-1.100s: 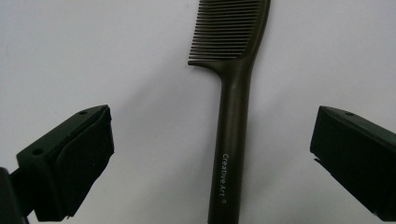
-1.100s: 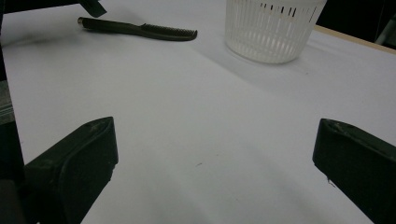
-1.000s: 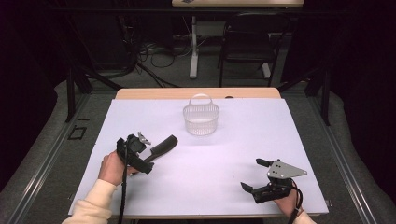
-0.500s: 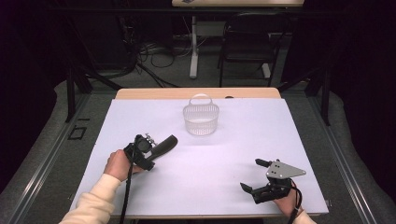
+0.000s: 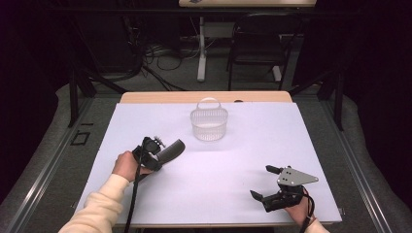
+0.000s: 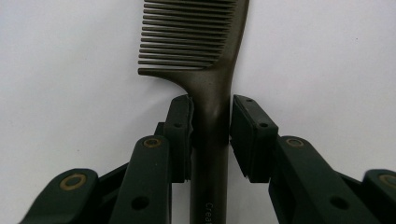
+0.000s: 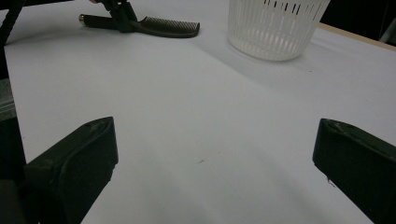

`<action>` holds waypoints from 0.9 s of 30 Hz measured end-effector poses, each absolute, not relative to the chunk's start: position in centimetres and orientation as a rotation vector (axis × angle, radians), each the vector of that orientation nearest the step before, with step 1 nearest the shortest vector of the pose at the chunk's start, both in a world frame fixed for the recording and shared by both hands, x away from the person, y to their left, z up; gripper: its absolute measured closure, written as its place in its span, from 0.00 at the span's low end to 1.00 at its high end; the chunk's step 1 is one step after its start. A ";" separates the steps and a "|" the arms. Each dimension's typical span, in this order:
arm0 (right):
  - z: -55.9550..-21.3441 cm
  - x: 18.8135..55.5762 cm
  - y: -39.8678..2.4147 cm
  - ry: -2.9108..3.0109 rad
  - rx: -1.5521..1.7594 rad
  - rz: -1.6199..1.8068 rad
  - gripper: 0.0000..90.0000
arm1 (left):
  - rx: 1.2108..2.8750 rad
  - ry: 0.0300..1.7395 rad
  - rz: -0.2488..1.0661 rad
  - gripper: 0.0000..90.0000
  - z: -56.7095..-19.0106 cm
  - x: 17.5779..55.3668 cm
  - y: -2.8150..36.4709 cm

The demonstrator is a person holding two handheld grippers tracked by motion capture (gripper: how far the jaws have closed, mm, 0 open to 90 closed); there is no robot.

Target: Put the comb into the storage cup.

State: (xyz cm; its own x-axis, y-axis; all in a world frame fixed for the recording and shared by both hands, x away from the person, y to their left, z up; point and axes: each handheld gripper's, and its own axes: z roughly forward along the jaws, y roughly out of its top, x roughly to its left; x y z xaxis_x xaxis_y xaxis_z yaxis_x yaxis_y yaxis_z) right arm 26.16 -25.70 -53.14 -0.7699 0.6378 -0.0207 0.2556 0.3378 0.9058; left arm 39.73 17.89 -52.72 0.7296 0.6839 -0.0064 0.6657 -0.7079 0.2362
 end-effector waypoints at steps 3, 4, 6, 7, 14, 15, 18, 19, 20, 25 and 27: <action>-53.1 26.1 -25.8 2.233 0.785 1.412 0.00 | 2.724 1.070 0.116 0.79 -52.7 39.8 17.7; -53.1 26.1 -25.8 2.233 0.785 1.413 0.00 | 2.724 1.073 0.115 0.79 -52.7 39.8 17.7; -53.1 26.1 -25.8 2.232 0.787 1.417 0.00 | 2.726 1.072 0.112 0.80 -52.7 39.8 17.7; -53.1 26.0 -25.8 2.230 0.786 1.419 0.00 | 2.727 1.070 0.111 0.80 -52.7 39.9 17.7; -53.1 26.1 -25.8 2.228 0.790 1.419 0.00 | 2.708 1.057 0.117 0.80 -52.1 39.7 18.0; -53.1 26.1 -25.8 2.227 0.789 1.418 0.00 | 2.708 1.055 0.125 0.80 -51.9 39.7 18.1; -53.1 26.1 -25.8 2.226 0.792 1.417 0.00 | 2.689 1.053 0.134 0.80 -51.5 39.5 18.4; -53.0 26.1 -25.9 2.224 0.790 1.416 0.00 | 2.679 1.055 0.132 0.80 -51.4 39.4 18.5; -53.1 26.1 -25.8 2.226 0.790 1.416 0.00 | 2.676 1.054 0.137 0.80 -51.3 39.4 18.6; -53.1 26.1 -25.8 2.226 0.792 1.416 0.00 | 2.640 1.048 0.144 0.80 -50.8 39.0 19.1; -53.1 26.1 -25.8 2.225 0.791 1.417 0.00 | 2.635 1.044 0.143 0.80 -50.6 38.9 19.2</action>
State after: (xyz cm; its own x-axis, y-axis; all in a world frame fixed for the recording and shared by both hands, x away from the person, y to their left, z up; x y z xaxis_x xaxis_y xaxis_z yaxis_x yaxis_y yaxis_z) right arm 26.14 -25.85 -53.08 -0.7672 0.6410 -0.0209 0.2523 0.3315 0.9091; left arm 38.87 19.22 -50.60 0.7305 0.6826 -0.0188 0.6526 -0.6897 0.3138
